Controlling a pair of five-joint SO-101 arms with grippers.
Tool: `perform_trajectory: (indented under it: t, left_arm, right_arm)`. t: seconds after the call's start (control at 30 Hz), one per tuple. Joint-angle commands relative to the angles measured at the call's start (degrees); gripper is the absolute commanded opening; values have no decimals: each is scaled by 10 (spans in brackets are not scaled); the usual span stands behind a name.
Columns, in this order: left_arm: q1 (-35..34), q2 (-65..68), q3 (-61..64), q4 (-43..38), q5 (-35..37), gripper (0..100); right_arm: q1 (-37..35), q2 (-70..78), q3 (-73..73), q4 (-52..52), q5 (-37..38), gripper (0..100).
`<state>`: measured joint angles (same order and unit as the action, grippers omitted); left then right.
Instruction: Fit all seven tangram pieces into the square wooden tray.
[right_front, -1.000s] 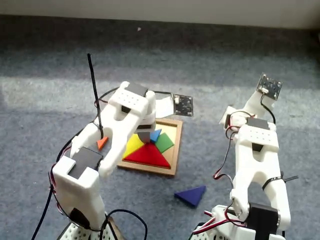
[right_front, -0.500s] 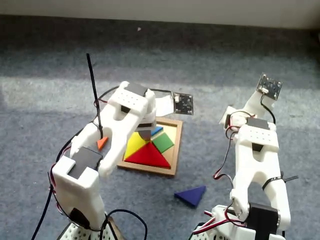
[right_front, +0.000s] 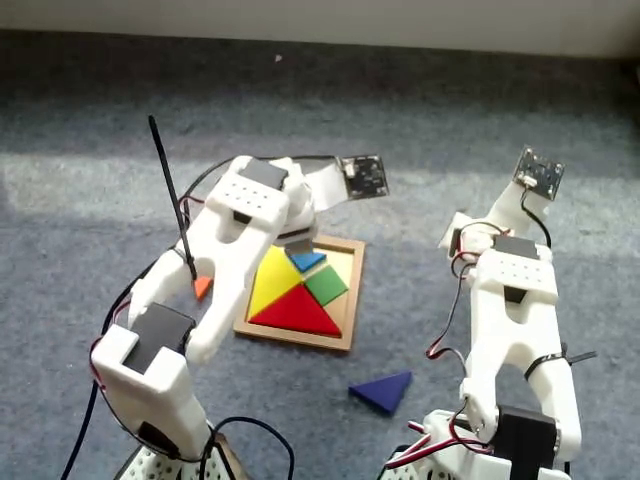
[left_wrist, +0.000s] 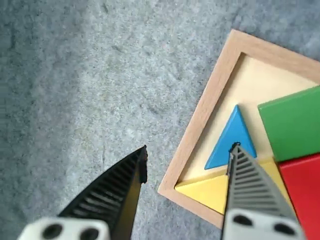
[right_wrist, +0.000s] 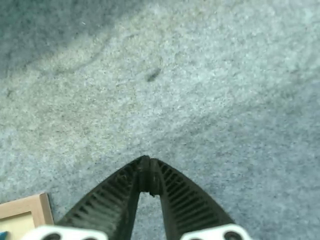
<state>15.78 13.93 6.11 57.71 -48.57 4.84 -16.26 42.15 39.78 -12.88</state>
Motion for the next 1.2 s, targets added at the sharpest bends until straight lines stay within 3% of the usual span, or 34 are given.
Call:
perform_trajectory:
  t: [0.0,0.23,0.73,0.9,1.17]
  left_arm:
    - [-15,-30,-4,-36,36,266]
    - [-20,-30,46,-105,43,268]
    - [-7,-29,75,-105,42,270]
    - [0,-30,111,-103,-23,270]
    - [2,-36,131,-103,-22,270]
  right_arm:
    - [6,-27,-8,-11,0,6]
    - [6,-27,-8,-11,0,6]
    - [6,-27,-8,-11,1,6]
    - [6,-27,-8,-11,1,6]
    - [6,-27,-8,-11,1,6]
